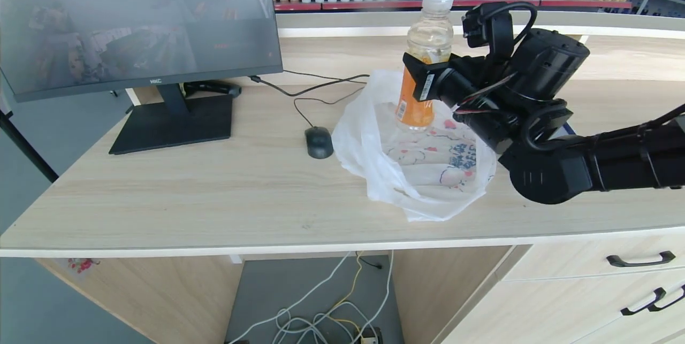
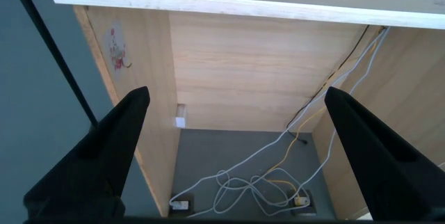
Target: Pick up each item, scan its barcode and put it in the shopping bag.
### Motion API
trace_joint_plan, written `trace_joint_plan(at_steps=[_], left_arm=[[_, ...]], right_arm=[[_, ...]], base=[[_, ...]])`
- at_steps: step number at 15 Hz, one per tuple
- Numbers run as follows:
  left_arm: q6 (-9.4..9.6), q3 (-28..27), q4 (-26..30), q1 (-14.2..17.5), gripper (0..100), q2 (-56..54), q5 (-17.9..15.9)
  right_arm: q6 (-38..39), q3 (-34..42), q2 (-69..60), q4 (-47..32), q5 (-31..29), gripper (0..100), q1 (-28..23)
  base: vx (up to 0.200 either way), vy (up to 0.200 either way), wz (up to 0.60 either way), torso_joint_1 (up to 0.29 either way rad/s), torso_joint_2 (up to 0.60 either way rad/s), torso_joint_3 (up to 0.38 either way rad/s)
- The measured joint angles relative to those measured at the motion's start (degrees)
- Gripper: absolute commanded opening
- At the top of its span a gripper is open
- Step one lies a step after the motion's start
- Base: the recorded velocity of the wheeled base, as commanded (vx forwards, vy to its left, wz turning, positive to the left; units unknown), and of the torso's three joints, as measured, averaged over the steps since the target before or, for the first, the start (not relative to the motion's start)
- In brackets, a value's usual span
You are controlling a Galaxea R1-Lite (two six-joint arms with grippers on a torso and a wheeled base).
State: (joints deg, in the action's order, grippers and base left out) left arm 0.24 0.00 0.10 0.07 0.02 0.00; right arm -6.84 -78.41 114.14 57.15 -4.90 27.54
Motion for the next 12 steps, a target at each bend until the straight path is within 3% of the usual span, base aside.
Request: trace_joint_plan(at_steps=[3, 12], left_arm=[[0.02, 0.00, -0.02, 0.00, 100, 0.00, 0.00], [0.00, 0.00, 0.00, -0.02, 100, 0.00, 0.00]], right_arm=[[0.02, -3.23, 3.41, -0.50, 1.02, 0, -0.39], [0.11, -3.51, 6.25, -0.50, 1.00, 0, -0.73]], base=[[0.000, 0.000, 0.00, 0.000, 0.00, 0.000], [0.000, 0.000, 0.00, 0.000, 0.00, 0.000]])
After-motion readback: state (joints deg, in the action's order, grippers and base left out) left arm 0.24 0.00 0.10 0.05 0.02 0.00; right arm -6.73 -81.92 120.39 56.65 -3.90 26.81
